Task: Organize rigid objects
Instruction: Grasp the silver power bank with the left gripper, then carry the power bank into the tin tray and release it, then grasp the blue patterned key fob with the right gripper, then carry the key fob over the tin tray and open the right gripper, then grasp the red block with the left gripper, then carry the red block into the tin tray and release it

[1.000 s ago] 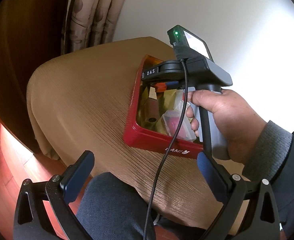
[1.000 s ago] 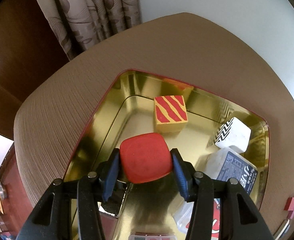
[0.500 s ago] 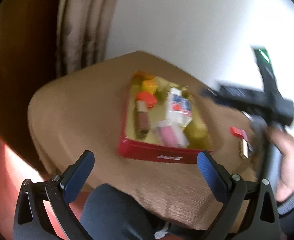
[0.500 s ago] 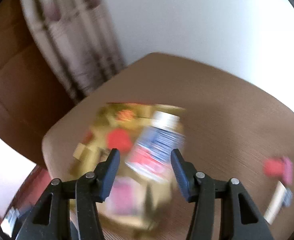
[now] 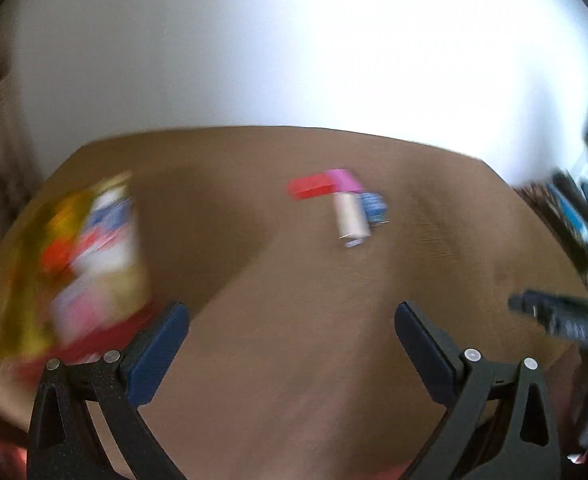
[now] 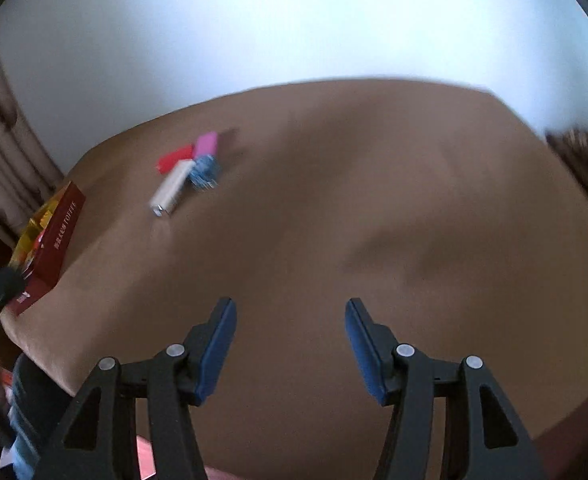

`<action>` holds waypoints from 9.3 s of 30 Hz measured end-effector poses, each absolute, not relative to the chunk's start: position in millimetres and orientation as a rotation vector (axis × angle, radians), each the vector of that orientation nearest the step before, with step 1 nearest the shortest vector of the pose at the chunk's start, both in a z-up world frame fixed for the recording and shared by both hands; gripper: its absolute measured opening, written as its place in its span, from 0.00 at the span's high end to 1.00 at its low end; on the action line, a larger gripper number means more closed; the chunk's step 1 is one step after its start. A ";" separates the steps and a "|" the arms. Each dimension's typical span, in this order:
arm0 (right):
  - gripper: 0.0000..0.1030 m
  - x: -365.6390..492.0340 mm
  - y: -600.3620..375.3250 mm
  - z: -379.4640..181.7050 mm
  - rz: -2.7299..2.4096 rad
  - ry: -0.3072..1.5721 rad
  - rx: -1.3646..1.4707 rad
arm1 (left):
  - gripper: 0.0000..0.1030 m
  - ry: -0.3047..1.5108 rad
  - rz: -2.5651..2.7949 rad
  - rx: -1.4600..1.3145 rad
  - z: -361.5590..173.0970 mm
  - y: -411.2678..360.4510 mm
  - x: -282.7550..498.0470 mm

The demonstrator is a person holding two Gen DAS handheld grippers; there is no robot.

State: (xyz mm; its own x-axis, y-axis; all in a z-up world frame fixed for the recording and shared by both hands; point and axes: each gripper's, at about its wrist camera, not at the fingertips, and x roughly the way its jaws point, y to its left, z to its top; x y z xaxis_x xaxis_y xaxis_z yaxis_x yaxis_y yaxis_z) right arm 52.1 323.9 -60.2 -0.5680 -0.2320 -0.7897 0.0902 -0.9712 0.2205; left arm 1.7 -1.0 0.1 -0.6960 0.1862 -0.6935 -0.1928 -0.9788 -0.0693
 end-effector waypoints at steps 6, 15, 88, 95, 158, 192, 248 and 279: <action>0.44 59.0 316.9 -79.3 -2.535 -0.417 1.364 | 0.07 0.178 2.643 -1.201 -23.7 67.6 -84.0; 0.38 61.6 294.0 -34.9 -2.500 -0.404 1.145 | 0.50 0.089 2.615 -1.474 -70.1 85.6 -167.3; 0.36 28.6 263.4 -62.2 -2.494 -0.151 1.272 | 0.15 -0.223 3.181 -1.493 19.2 -224.6 -69.7; 0.36 -49.1 220.9 -53.5 -2.535 -0.027 1.244 | 0.01 -0.305 3.125 -1.179 55.0 -183.9 15.4; 0.57 -59.7 -39.2 68.9 -2.425 0.358 0.923 | 0.01 -0.465 2.967 -1.265 18.0 -155.3 102.6; 0.57 24.0 -196.5 -41.9 -1.554 0.632 1.166 | 0.01 -0.505 2.946 -1.359 5.5 -155.9 100.6; 0.46 54.1 295.2 -92.5 -2.406 -0.306 1.283 | 0.48 0.665 2.183 -1.346 -60.4 81.4 -244.5; 0.46 85.0 255.2 -85.9 -2.355 -0.227 1.239 | 0.74 0.146 3.012 -1.214 80.9 -76.3 -100.3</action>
State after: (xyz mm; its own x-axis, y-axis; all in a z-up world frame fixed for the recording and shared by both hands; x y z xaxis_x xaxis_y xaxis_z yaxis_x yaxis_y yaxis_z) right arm 85.0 255.2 -85.9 -0.4840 -0.4749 -0.7350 0.3256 -0.8774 0.3524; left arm -100.3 -76.3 80.9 -0.7161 -0.1341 -0.6850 0.0671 -0.9900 0.1238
